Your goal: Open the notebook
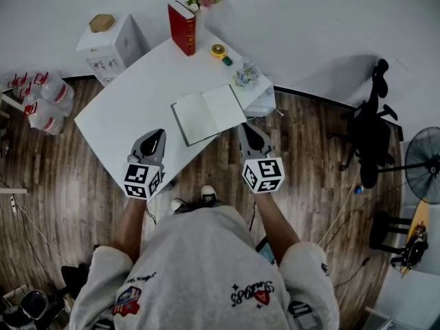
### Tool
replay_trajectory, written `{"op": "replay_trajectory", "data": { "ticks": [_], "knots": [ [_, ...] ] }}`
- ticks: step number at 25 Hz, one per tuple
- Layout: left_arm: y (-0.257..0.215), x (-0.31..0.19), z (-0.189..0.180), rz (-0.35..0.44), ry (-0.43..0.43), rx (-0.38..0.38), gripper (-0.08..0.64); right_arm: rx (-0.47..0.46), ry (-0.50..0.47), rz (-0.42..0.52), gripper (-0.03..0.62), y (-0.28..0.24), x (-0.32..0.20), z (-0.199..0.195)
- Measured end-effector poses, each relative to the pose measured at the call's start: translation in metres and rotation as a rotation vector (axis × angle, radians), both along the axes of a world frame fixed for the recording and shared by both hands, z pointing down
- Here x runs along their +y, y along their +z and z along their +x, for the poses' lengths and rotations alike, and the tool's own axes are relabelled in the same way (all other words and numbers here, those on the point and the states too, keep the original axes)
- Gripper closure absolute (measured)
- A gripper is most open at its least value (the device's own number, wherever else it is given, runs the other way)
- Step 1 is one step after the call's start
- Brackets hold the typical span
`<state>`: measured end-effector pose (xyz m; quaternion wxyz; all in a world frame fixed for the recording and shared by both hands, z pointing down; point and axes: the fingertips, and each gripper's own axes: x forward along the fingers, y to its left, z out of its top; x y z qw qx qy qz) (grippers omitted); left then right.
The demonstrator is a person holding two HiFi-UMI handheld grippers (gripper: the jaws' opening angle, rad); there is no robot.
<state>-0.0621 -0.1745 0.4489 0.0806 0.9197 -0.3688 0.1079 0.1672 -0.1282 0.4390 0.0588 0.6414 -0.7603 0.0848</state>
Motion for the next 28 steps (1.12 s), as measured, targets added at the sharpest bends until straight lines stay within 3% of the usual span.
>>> {"op": "replay_trajectory", "data": {
  "ticks": [28],
  "knots": [
    [0.013, 0.012, 0.001, -0.025, -0.011, -0.004, 0.555, -0.03, 0.003, -0.021, 0.591, 0.013, 0.012, 0.005]
  ]
}}
